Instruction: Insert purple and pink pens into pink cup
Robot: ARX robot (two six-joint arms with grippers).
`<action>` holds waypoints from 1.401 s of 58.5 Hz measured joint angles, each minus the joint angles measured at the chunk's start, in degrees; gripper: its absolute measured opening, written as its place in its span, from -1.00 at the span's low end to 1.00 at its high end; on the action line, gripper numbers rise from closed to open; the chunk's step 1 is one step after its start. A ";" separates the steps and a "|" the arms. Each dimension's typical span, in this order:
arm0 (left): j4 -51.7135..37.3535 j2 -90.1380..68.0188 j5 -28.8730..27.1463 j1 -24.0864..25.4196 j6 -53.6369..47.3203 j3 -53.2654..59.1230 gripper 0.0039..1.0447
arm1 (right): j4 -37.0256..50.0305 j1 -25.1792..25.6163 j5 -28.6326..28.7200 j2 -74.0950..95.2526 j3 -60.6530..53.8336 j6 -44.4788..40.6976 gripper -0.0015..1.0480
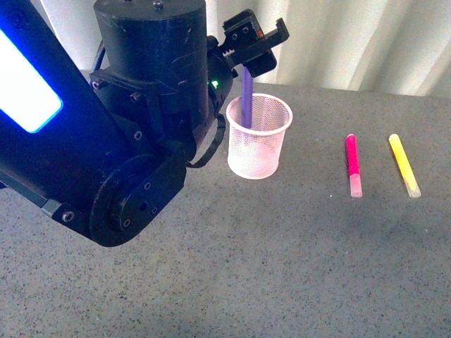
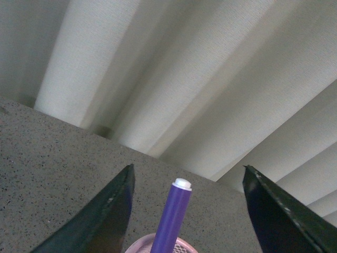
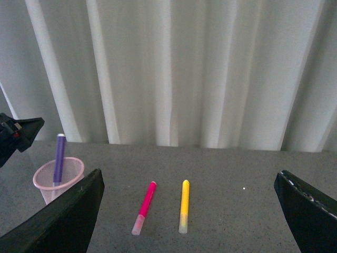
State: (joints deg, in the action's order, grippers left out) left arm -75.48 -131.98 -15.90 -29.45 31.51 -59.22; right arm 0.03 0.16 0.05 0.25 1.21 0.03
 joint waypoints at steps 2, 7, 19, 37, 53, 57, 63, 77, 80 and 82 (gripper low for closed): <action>-0.04 0.00 0.02 0.07 -0.02 0.00 0.36 | 0.00 0.00 0.00 0.00 0.00 0.00 0.87; -0.04 0.02 0.48 0.37 -0.02 0.09 0.63 | 0.00 0.00 0.00 0.00 0.00 0.00 0.87; 2.19 4.55 5.16 2.84 -1.11 3.58 0.87 | 0.00 0.00 0.00 0.00 0.00 0.00 0.87; 14.36 23.21 17.38 12.15 -9.14 15.45 0.88 | 0.00 0.00 0.00 0.00 0.00 0.00 0.87; 32.87 49.42 26.58 30.71 -18.51 36.24 0.88 | 0.00 0.00 0.00 0.00 0.00 0.00 0.87; 36.02 54.62 27.04 32.63 -19.30 38.84 0.88 | 0.00 0.00 0.00 0.00 0.00 0.00 0.87; 36.87 60.11 27.82 33.31 -19.39 41.40 0.88 | 0.00 0.00 -0.02 0.00 0.00 0.00 0.87; 14.88 62.51 16.02 29.64 -28.96 51.56 0.15 | 0.00 0.00 0.00 0.02 0.00 0.00 0.87; 15.80 65.13 15.98 29.64 -29.70 52.48 -0.02 | 0.00 0.00 -0.02 0.00 0.00 0.00 0.87; 16.57 66.51 15.96 29.64 -29.97 53.05 -0.13 | 0.00 0.00 0.00 0.00 0.00 0.00 0.87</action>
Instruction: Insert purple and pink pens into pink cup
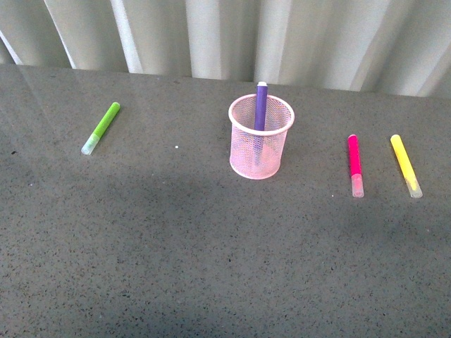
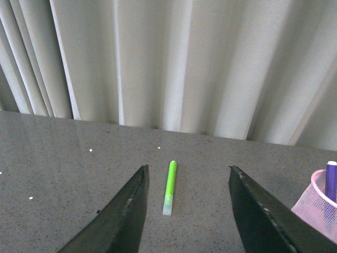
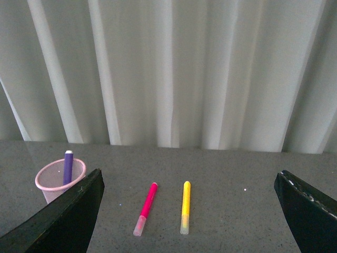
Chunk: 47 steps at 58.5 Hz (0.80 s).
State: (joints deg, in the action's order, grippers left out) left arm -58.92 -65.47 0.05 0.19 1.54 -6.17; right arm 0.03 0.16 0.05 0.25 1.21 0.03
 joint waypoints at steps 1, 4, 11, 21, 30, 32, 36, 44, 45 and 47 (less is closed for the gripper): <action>0.22 0.44 -0.02 0.00 -0.07 0.17 -0.16 | 0.00 0.00 0.00 0.00 0.00 0.00 0.87; 2.34 3.32 -0.02 -0.02 -0.39 1.29 -0.40 | 0.00 0.00 0.00 0.00 0.00 0.00 0.87; 7.45 10.21 -0.02 -0.04 -0.70 3.23 -0.92 | 0.00 0.00 0.00 0.00 0.00 0.00 0.87; 13.46 17.59 -0.04 -0.04 -1.05 4.57 -0.93 | 0.00 0.00 0.00 0.00 0.00 0.00 0.87; 19.54 24.74 -0.07 -0.04 -1.09 5.44 -0.93 | 0.00 0.00 0.00 0.00 0.00 0.00 0.87; 21.40 26.84 -0.07 -0.04 -1.09 5.64 -0.93 | 0.00 0.00 0.00 0.00 0.00 0.00 0.87; 24.30 30.10 -0.07 -0.04 -1.09 5.64 -0.93 | 0.00 0.00 0.00 0.00 0.00 0.00 0.87; 28.79 34.95 -0.07 -0.04 -1.09 5.66 -0.93 | 0.00 0.00 0.00 0.00 0.00 0.00 0.87; 29.46 35.67 -0.07 -0.04 -1.09 5.66 -0.93 | 0.00 0.00 0.00 0.00 0.00 0.00 0.87; 30.42 36.72 -0.07 -0.04 -1.09 5.66 -0.93 | 0.00 0.00 0.00 0.00 0.00 0.00 0.87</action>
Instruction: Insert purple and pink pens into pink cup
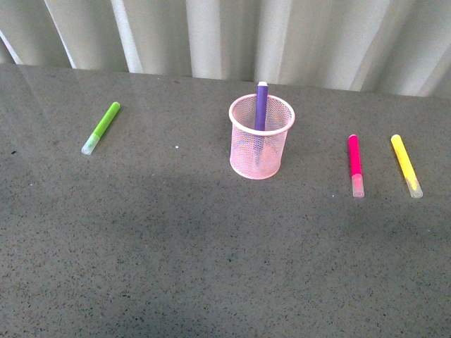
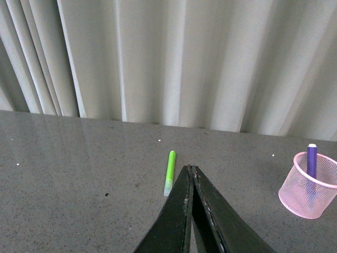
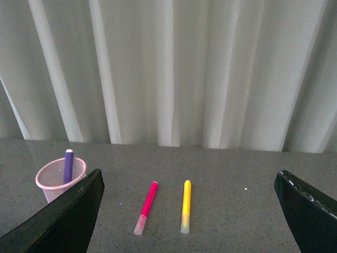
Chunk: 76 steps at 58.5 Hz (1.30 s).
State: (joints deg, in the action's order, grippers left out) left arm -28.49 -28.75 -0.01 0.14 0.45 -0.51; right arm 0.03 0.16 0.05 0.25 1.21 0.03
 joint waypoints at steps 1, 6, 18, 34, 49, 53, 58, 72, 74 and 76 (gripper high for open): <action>0.31 0.35 0.00 0.00 0.00 0.00 -0.93 | 0.00 0.00 -0.02 0.00 0.00 0.00 0.87; 2.97 3.21 0.00 0.00 0.00 0.00 -0.93 | 0.00 0.00 0.00 0.00 0.00 0.00 0.87; 7.98 8.37 0.00 0.00 0.00 0.00 -0.93 | 0.00 0.00 0.00 0.00 0.00 0.00 0.87; 13.64 14.12 0.00 0.00 0.00 0.00 -0.93 | 0.00 0.00 0.00 0.00 0.00 0.00 0.87; 17.51 17.99 0.00 0.00 0.00 0.00 -0.93 | 0.00 0.00 0.00 0.00 0.00 0.00 0.87; 18.47 18.93 0.00 0.00 0.00 0.00 -0.93 | 0.00 0.00 0.00 0.00 0.00 0.00 0.87; 26.73 25.20 0.07 -0.02 0.00 -0.02 -0.93 | 0.00 0.00 -0.02 0.00 0.00 -0.02 0.87; 28.41 28.52 -0.02 -0.02 -0.02 -0.02 -0.93 | 0.00 0.00 0.00 0.00 0.00 0.00 0.87; 28.41 28.50 0.00 -0.02 0.02 -0.02 -0.92 | 0.00 0.00 0.00 0.00 0.00 0.00 0.87; 28.44 28.50 0.00 -0.02 0.00 -0.02 -0.82 | 0.00 0.00 0.00 0.00 0.00 0.00 0.87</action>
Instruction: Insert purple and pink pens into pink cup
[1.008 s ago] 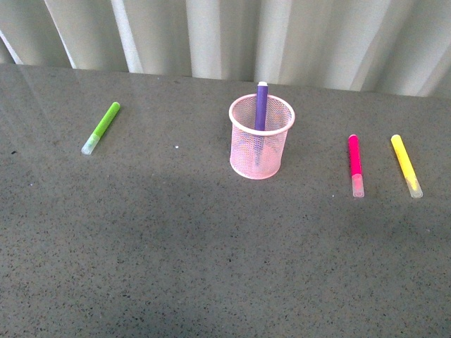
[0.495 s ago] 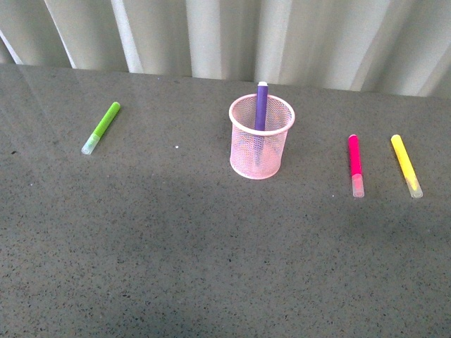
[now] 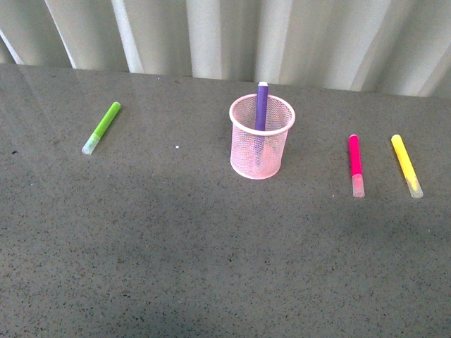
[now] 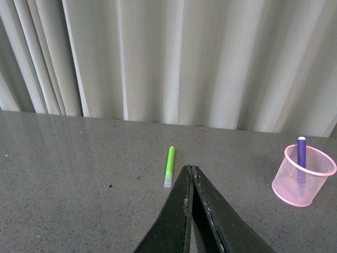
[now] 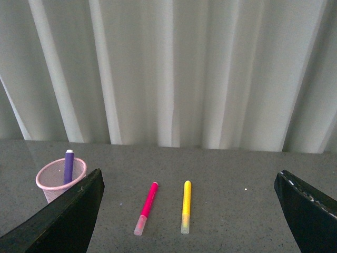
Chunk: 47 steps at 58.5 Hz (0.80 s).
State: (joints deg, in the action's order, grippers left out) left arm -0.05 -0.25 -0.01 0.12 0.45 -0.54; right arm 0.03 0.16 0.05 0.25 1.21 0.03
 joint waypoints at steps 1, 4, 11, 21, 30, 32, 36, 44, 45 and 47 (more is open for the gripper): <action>0.00 0.02 0.00 0.00 0.00 0.00 -0.75 | 0.00 0.00 0.00 0.00 0.00 0.00 0.87; 0.00 0.04 0.00 0.00 0.00 0.00 -0.58 | 0.00 0.00 0.00 0.00 0.00 0.00 0.87; 0.02 0.02 0.00 0.00 0.00 0.00 -0.21 | 0.00 0.00 0.00 0.00 0.00 0.00 0.87; 0.02 0.04 0.00 0.00 -0.02 0.00 0.41 | 7.54 1.03 -0.96 6.58 1.22 3.30 0.87; 0.02 0.04 0.00 0.00 -0.11 0.00 0.91 | 31.47 4.20 -1.40 31.87 12.31 5.44 0.87; 0.02 0.04 0.00 0.00 -0.11 0.00 0.89 | 35.01 4.59 -2.27 37.68 15.56 6.05 0.87; 0.02 0.04 -0.02 0.00 -0.11 0.00 0.87 | 36.09 4.98 -4.20 51.58 24.33 7.82 0.87; 0.02 0.04 0.00 0.00 -0.11 0.00 0.88 | 26.32 4.83 -6.45 78.49 41.44 11.37 0.87; 0.02 0.04 0.00 0.00 -0.11 0.00 0.88 | 25.20 4.74 -6.75 80.52 42.71 11.54 0.87; 0.02 0.07 0.00 0.00 -0.11 0.00 0.88 | 21.79 4.46 -7.39 86.55 46.38 12.74 0.87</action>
State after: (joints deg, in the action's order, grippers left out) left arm -0.03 -0.19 -0.01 0.12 0.34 -0.54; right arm 21.82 4.62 -7.33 86.80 47.59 12.78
